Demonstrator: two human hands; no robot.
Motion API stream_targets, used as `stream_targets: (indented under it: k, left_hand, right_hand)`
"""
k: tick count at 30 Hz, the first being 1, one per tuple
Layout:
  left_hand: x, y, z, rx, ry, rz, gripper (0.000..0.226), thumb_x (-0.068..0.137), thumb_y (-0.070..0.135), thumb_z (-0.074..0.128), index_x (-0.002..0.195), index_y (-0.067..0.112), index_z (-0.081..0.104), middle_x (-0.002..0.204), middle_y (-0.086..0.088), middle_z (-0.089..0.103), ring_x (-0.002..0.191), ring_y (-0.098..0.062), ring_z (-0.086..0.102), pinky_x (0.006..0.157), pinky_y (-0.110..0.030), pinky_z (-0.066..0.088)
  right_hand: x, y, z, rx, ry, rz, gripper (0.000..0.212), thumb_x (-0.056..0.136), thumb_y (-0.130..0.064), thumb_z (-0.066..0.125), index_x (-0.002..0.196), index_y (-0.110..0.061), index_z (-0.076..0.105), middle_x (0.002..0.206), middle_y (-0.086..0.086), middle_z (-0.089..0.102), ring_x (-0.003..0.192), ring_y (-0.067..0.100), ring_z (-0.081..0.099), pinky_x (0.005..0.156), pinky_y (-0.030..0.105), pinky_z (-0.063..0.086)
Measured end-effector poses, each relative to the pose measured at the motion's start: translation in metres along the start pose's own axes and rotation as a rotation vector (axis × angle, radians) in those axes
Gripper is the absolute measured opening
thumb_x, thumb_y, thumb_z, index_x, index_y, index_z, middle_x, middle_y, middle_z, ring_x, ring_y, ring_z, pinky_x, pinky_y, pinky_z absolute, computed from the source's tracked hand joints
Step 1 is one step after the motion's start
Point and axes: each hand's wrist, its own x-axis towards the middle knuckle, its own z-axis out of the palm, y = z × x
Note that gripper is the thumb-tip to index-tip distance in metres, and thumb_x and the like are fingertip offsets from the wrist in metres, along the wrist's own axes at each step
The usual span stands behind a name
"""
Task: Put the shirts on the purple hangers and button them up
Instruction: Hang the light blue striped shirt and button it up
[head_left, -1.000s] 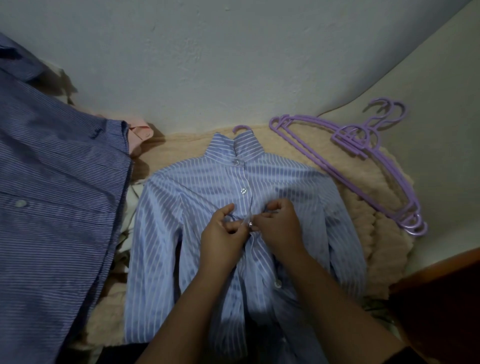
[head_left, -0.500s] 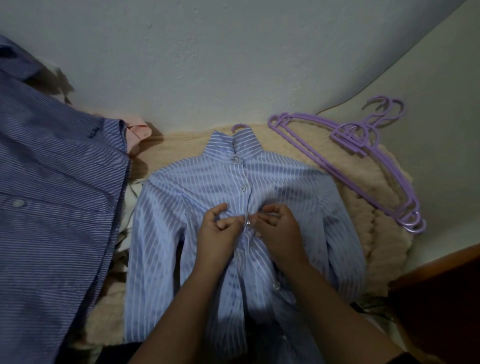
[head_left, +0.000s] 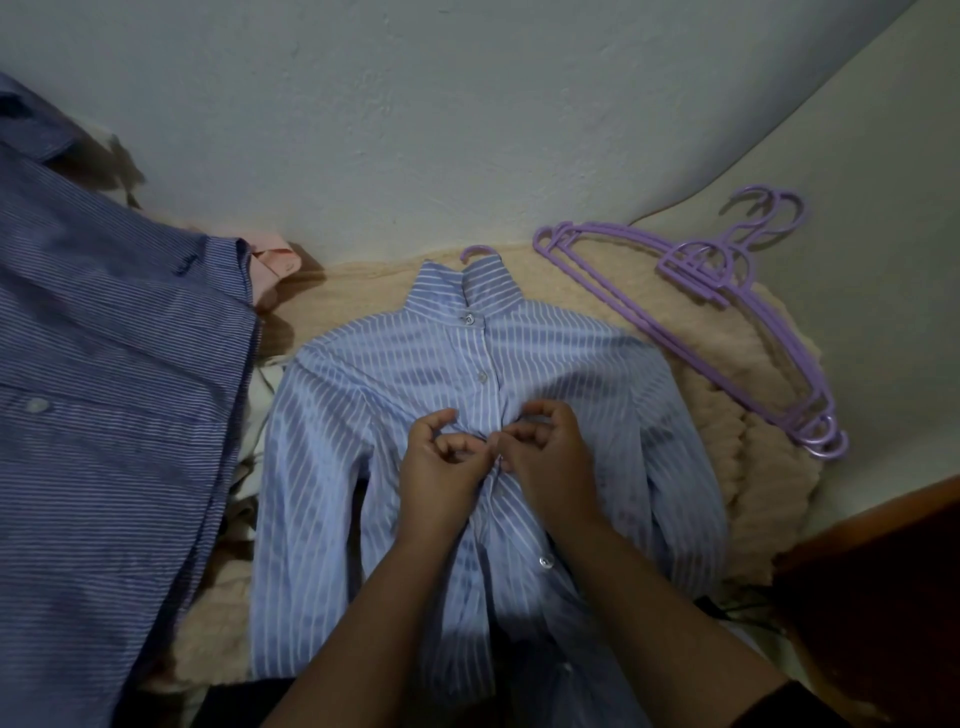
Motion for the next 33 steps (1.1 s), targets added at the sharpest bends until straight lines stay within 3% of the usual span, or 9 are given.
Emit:
stream_targets:
  k: [3, 7, 12, 17, 20, 24, 28, 33]
  left_hand:
    - [0.000, 0.000, -0.001, 0.030, -0.015, 0.013, 0.045, 0.082, 0.001, 0.072, 0.117, 0.013, 0.047, 0.073, -0.004, 0.067, 0.066, -0.006, 0.065, 0.065, -0.013, 0.050]
    - [0.001, -0.001, -0.003, 0.068, -0.025, -0.002, 0.052, 0.078, 0.000, 0.075, 0.118, 0.017, 0.046, 0.080, -0.006, 0.070, 0.068, -0.003, 0.066, 0.063, -0.010, 0.048]
    - [0.000, -0.002, -0.002, 0.106, -0.020, 0.005, 0.055, 0.077, 0.001, 0.077, 0.118, 0.018, 0.046, 0.078, -0.004, 0.068, 0.069, -0.006, 0.066, 0.065, -0.014, 0.050]
    - [-0.002, -0.006, 0.002, 0.122, -0.009, 0.023, 0.054, 0.077, 0.000, 0.076, 0.118, 0.018, 0.047, 0.078, -0.005, 0.064, 0.076, -0.016, 0.065, 0.072, -0.025, 0.052]
    - [-0.002, -0.006, 0.001, 0.087, -0.015, 0.015, 0.051, 0.077, 0.001, 0.076, 0.117, 0.018, 0.047, 0.076, -0.005, 0.064, 0.073, -0.013, 0.065, 0.069, -0.020, 0.051]
    - [-0.001, -0.006, -0.003, 0.022, -0.023, -0.023, 0.045, 0.082, 0.006, 0.074, 0.116, 0.017, 0.048, 0.064, 0.008, 0.063, 0.065, -0.004, 0.062, 0.064, -0.010, 0.047]
    - [0.001, -0.006, -0.006, 0.013, -0.024, -0.048, 0.041, 0.084, 0.007, 0.071, 0.118, 0.016, 0.048, 0.071, -0.003, 0.062, 0.066, -0.011, 0.060, 0.061, -0.013, 0.049]
    - [0.009, -0.005, -0.008, -0.041, -0.042, -0.170, 0.039, 0.084, 0.001, 0.070, 0.115, 0.011, 0.049, 0.063, 0.004, 0.054, 0.058, -0.007, 0.053, 0.059, -0.018, 0.047]
  right_hand:
    - [0.005, 0.004, 0.002, -0.002, 0.026, 0.038, 0.037, 0.077, 0.001, 0.070, 0.103, -0.013, 0.047, 0.074, 0.005, 0.065, 0.063, 0.015, 0.060, 0.062, 0.027, 0.050]
    - [0.010, 0.006, 0.000, 0.015, 0.049, 0.057, 0.038, 0.077, 0.006, 0.069, 0.099, -0.013, 0.044, 0.064, 0.005, 0.062, 0.055, 0.014, 0.058, 0.058, 0.027, 0.049]
    - [0.012, 0.007, -0.002, 0.012, 0.050, 0.068, 0.040, 0.076, 0.008, 0.068, 0.090, -0.019, 0.041, 0.062, 0.005, 0.057, 0.053, 0.014, 0.057, 0.055, 0.026, 0.049]
    - [0.012, 0.005, -0.002, -0.055, 0.032, 0.065, 0.042, 0.073, 0.009, 0.065, 0.102, -0.012, 0.043, 0.069, 0.004, 0.055, 0.061, 0.015, 0.056, 0.055, 0.022, 0.046]
    - [0.012, 0.005, -0.003, -0.045, 0.023, 0.066, 0.042, 0.074, 0.009, 0.065, 0.103, -0.012, 0.042, 0.069, 0.004, 0.054, 0.062, 0.016, 0.056, 0.056, 0.023, 0.047]
    - [0.012, 0.006, -0.005, -0.019, -0.004, 0.068, 0.041, 0.078, 0.007, 0.066, 0.106, -0.011, 0.042, 0.070, 0.005, 0.056, 0.064, 0.016, 0.056, 0.062, 0.026, 0.049]
    - [0.012, 0.008, -0.005, -0.034, -0.012, 0.057, 0.042, 0.078, 0.006, 0.068, 0.106, -0.012, 0.043, 0.071, 0.006, 0.058, 0.067, 0.020, 0.058, 0.072, 0.038, 0.051]
    - [0.012, 0.010, -0.005, -0.079, -0.024, 0.019, 0.038, 0.078, 0.005, 0.067, 0.093, -0.021, 0.044, 0.068, 0.003, 0.058, 0.066, 0.016, 0.058, 0.072, 0.035, 0.050]
